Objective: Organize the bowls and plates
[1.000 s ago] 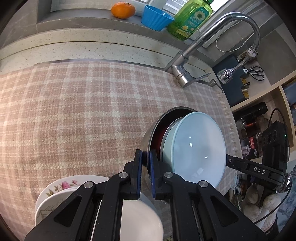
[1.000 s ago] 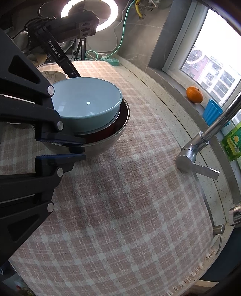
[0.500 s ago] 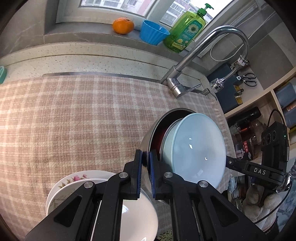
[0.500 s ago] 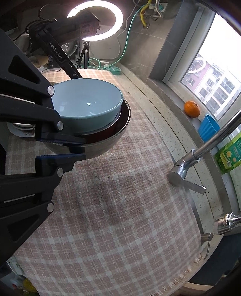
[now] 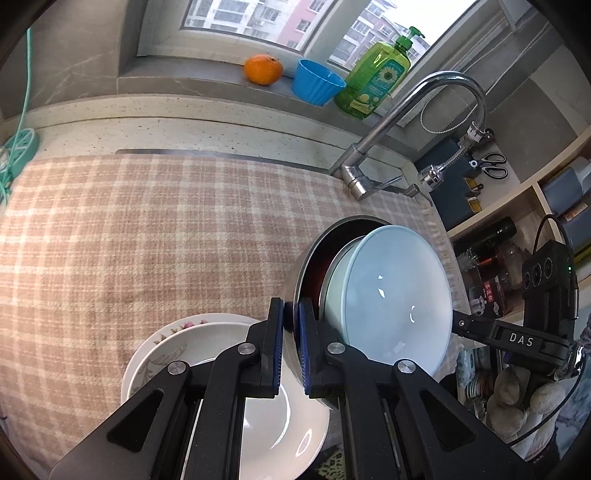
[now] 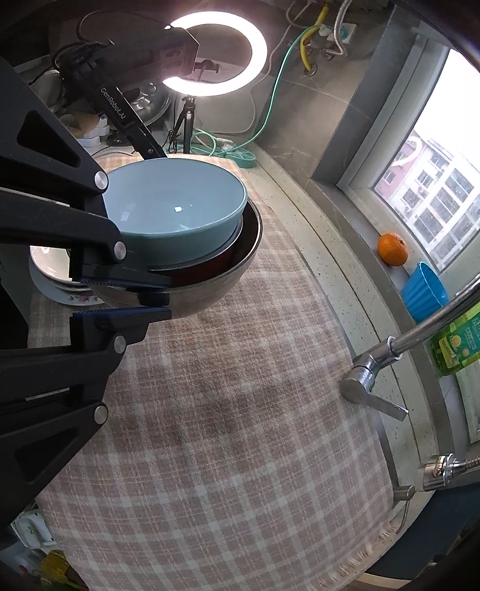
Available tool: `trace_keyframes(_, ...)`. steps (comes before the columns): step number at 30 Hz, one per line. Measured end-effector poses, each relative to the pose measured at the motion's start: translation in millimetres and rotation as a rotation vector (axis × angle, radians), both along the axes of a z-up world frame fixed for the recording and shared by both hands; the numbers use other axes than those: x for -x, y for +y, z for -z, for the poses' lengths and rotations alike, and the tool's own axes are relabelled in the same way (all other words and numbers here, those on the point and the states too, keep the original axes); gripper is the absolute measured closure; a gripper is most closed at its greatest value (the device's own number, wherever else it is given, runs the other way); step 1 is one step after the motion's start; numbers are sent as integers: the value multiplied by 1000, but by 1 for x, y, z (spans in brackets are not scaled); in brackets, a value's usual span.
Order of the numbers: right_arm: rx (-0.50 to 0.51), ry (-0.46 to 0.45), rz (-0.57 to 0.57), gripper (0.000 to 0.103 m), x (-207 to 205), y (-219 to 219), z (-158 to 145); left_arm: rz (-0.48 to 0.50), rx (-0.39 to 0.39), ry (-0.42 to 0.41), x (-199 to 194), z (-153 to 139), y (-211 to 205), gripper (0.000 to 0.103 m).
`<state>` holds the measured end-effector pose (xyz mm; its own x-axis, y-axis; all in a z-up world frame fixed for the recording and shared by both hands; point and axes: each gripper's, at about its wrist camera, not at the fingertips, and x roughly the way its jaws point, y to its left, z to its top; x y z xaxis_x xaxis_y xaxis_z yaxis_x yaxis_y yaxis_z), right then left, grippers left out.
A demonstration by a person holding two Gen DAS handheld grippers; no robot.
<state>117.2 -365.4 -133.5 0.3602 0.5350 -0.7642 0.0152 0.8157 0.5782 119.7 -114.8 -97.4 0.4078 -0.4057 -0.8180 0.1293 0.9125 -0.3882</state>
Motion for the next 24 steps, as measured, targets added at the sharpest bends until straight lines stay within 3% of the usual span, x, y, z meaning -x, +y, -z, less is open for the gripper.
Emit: trace_keyframes(24, -3, 27, -103, 94, 39, 73, 11, -91, -27, 14, 53, 2, 63, 97)
